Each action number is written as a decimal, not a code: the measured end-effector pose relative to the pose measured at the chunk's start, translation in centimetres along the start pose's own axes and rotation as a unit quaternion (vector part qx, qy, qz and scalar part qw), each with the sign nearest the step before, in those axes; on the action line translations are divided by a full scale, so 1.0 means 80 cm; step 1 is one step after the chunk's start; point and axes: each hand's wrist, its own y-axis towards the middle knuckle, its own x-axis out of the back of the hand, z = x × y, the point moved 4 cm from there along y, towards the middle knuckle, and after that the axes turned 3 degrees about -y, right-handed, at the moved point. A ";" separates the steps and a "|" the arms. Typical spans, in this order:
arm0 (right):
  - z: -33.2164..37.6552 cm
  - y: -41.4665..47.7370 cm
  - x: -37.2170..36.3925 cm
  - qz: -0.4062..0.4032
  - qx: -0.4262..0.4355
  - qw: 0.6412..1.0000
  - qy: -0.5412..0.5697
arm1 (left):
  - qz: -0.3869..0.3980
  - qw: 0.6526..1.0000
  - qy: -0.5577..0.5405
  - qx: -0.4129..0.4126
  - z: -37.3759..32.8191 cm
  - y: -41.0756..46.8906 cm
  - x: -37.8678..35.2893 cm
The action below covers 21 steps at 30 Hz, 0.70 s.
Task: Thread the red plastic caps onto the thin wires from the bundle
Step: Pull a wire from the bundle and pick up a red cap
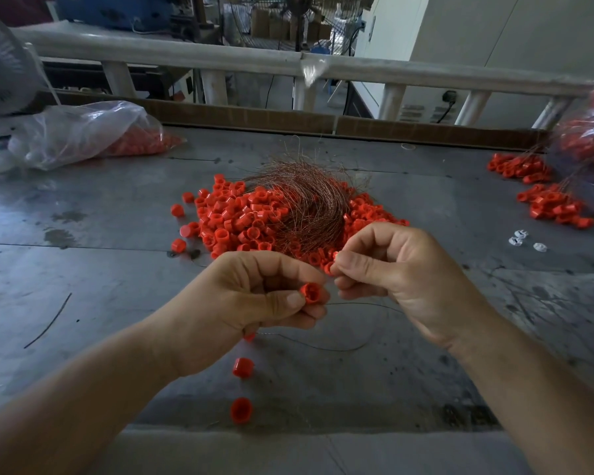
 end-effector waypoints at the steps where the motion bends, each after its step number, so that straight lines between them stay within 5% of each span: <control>1: -0.001 0.000 -0.001 0.006 0.002 1.000 0.002 | -0.002 1.000 0.001 -0.001 0.000 0.000 0.000; 21: 0.000 -0.007 -0.027 -0.023 0.156 0.969 -0.189 | -0.132 0.989 0.060 -0.029 -0.005 0.000 0.006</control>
